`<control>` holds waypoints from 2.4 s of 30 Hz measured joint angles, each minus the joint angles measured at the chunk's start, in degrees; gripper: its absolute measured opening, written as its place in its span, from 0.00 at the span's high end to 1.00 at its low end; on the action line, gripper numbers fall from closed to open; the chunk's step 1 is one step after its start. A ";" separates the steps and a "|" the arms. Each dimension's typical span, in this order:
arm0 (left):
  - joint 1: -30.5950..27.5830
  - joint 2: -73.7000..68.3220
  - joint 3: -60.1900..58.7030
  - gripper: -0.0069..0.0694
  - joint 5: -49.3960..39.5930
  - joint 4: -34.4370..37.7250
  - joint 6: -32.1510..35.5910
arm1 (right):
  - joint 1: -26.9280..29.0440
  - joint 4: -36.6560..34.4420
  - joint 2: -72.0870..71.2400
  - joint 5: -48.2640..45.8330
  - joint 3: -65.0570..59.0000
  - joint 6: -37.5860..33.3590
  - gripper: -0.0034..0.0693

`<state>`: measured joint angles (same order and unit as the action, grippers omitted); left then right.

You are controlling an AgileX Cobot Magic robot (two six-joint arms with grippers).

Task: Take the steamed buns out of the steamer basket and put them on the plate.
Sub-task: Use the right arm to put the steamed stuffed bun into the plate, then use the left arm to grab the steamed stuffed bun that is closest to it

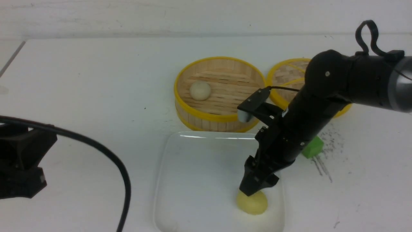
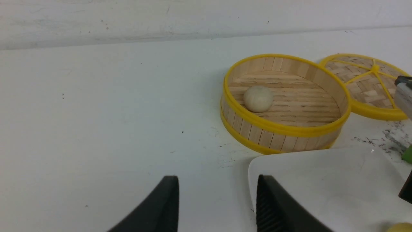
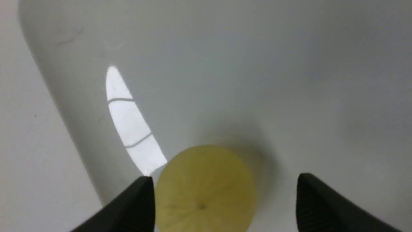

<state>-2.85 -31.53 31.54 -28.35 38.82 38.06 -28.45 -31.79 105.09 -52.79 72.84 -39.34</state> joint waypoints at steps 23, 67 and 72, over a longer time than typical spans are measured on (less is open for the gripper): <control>0.00 -0.55 0.00 0.44 0.10 4.06 1.16 | 7.23 21.23 -27.20 8.25 -2.02 14.59 0.20; 0.31 -64.43 48.17 0.44 -32.50 15.82 25.22 | 10.70 23.55 -52.83 7.09 -27.45 17.85 0.27; 2.20 -69.50 56.66 0.44 -36.09 4.69 18.23 | 10.70 23.43 -52.83 7.09 -27.45 17.85 0.27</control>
<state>-0.65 -101.03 88.19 -64.44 43.51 56.28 -17.75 -8.36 52.26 -45.70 45.39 -21.49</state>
